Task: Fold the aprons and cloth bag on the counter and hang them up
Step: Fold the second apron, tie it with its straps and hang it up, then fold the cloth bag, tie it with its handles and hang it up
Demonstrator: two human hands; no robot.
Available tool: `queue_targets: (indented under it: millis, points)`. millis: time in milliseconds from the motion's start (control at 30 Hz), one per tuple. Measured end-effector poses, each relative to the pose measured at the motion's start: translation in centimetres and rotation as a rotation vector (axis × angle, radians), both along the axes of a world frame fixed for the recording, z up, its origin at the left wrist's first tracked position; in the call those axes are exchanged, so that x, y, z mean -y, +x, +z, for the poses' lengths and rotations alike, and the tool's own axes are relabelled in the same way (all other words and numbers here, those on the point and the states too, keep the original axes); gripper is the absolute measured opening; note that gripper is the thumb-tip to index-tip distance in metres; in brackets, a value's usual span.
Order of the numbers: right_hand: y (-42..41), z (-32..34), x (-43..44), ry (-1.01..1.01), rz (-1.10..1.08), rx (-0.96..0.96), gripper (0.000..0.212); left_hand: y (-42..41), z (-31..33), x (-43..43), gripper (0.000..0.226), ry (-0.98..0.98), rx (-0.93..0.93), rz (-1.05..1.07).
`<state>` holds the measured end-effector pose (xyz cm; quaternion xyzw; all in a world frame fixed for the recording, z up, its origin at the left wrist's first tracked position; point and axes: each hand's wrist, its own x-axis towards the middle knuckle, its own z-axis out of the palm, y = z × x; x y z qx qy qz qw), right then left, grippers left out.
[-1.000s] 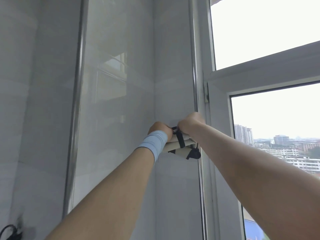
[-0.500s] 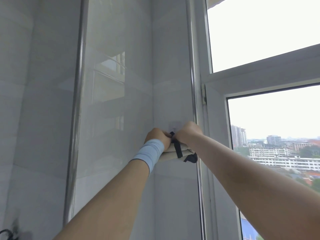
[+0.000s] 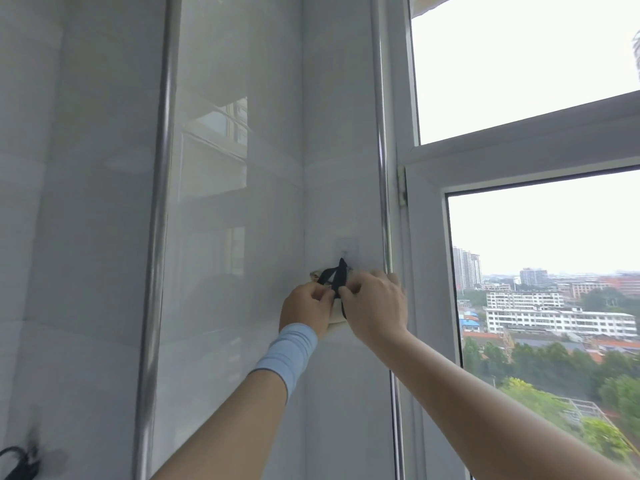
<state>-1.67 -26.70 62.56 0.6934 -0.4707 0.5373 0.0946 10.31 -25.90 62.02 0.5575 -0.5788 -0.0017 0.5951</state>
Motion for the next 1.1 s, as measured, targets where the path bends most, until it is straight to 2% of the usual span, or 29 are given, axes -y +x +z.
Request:
queue_targets:
  millis: [167, 333, 400, 500, 633, 767, 900, 933, 1100]
  points:
    - [-1.2, -3.2, 0.9, -0.256, -0.012, -0.151, 0.019, 0.4, -1.9, -0.5, 0.018, -0.032, 0.023, -0.089]
    - [-2.0, -2.5, 0.1, -0.138, -0.002, -0.267, 0.035, 0.7, -2.1, -1.7, 0.027, 0.039, 0.207, -0.102]
    - [-2.5, -1.9, -0.9, -0.122, 0.035, -0.246, 0.04, 0.7, -1.7, -2.8, 0.035, 0.055, 0.224, -0.108]
    - [-3.7, -1.6, -2.9, -0.191, 0.078, -0.109, 0.034, 0.8, -1.6, -4.5, 0.042, 0.024, 0.219, -0.034]
    - [-5.3, -3.5, -6.8, -0.178, 0.057, -0.012, 0.023, -0.2, -3.3, -8.5, 0.026, -0.055, 0.178, 0.019]
    - [-6.5, -8.9, -10.9, -0.025, 0.123, -0.005, 0.017, -2.2, -8.1, -12.5, 0.019, 0.056, 0.166, -0.081]
    - [-7.7, -16.8, -15.1, 0.28, 0.208, -0.029, 0.019, -4.8, -14.7, -16.9, 0.019, 0.262, 0.146, -0.212]
    - [-8.4, -20.7, -17.2, 0.384, 0.192, -0.071, 0.019, -5.8, -18.2, -18.8, 0.018, 0.348, 0.16, -0.237]
    - [-10.9, -31.4, -21.5, 0.67, 0.163, -0.146, 0.023, -8.2, -28.0, -22.3, 0.015, 0.557, 0.217, -0.287]
